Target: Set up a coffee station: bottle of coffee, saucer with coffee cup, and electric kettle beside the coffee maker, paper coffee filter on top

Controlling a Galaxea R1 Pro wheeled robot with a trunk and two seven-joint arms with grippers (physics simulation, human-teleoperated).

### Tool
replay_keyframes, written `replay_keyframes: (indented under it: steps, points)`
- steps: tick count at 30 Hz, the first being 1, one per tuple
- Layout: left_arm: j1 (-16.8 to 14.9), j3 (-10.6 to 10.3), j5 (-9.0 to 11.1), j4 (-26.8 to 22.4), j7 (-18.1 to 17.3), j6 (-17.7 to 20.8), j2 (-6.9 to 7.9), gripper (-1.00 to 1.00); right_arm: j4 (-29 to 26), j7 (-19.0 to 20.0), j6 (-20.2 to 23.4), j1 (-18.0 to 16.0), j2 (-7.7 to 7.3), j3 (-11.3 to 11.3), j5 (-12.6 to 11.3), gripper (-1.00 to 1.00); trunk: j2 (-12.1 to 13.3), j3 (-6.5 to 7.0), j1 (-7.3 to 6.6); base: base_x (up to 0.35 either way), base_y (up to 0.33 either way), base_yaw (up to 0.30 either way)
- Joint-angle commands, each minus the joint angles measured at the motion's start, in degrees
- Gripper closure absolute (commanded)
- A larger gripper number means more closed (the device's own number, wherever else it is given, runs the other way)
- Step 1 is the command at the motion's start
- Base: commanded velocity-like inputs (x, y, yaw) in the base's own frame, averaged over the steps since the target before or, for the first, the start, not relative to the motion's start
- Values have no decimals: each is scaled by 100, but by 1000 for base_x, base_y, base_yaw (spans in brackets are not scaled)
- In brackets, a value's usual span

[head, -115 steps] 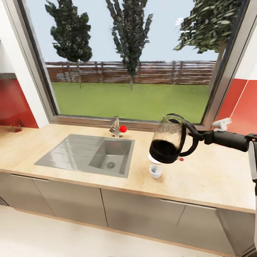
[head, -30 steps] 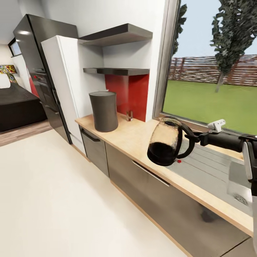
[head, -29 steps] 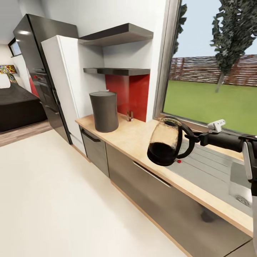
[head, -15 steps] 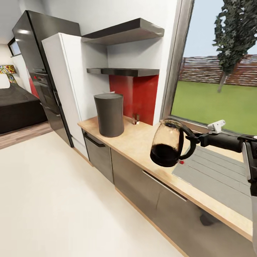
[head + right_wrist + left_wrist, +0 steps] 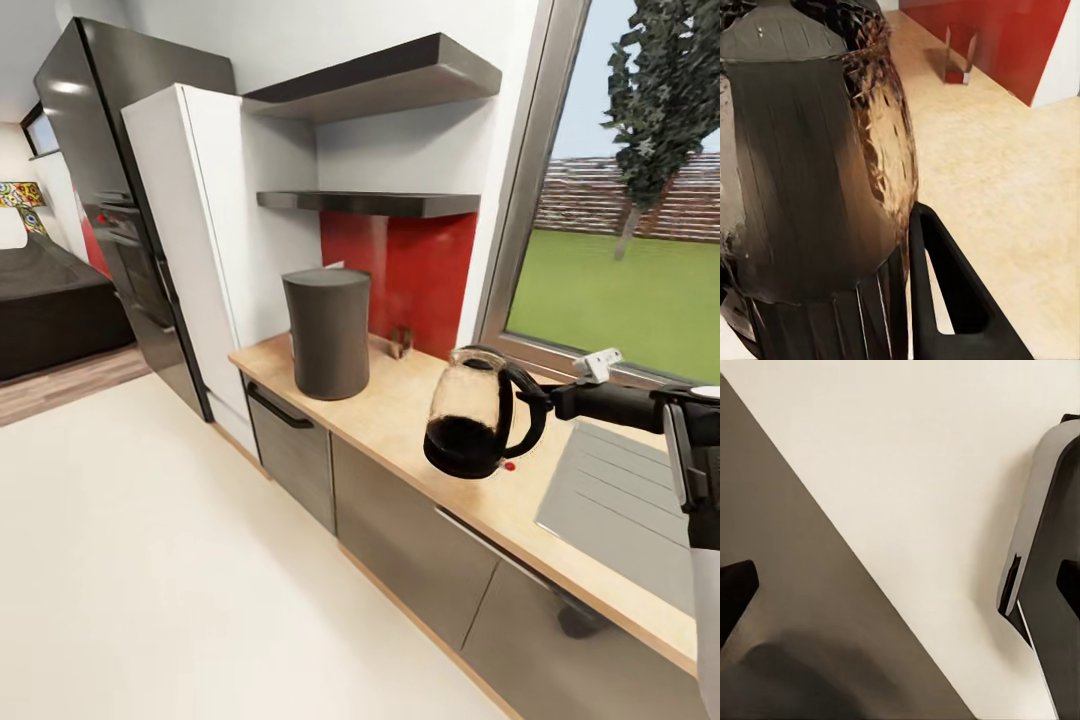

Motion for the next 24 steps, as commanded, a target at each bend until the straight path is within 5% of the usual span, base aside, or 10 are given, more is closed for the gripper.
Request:
replay_keyframes:
  steps: [1, 12, 24]
  points:
    - [-5, -49, 50, 6, 5, -20, -1, -100, 0, 62, 25, -10, 3, -7, 38, 100, -13, -12, 6, 257, 246, 0]
    - [-5, -50, 40, 6, 3, -28, -1, -100, 97, 62, -88, -10, 5, -7, 41, 100, -13, -12, 6, 280, 210, 0]
    - [-5, -50, 22, 6, 3, -29, -1, -100, 336, 53, -333, -10, 7, -7, 50, 100, -13, -12, 6, 329, 46, 0]
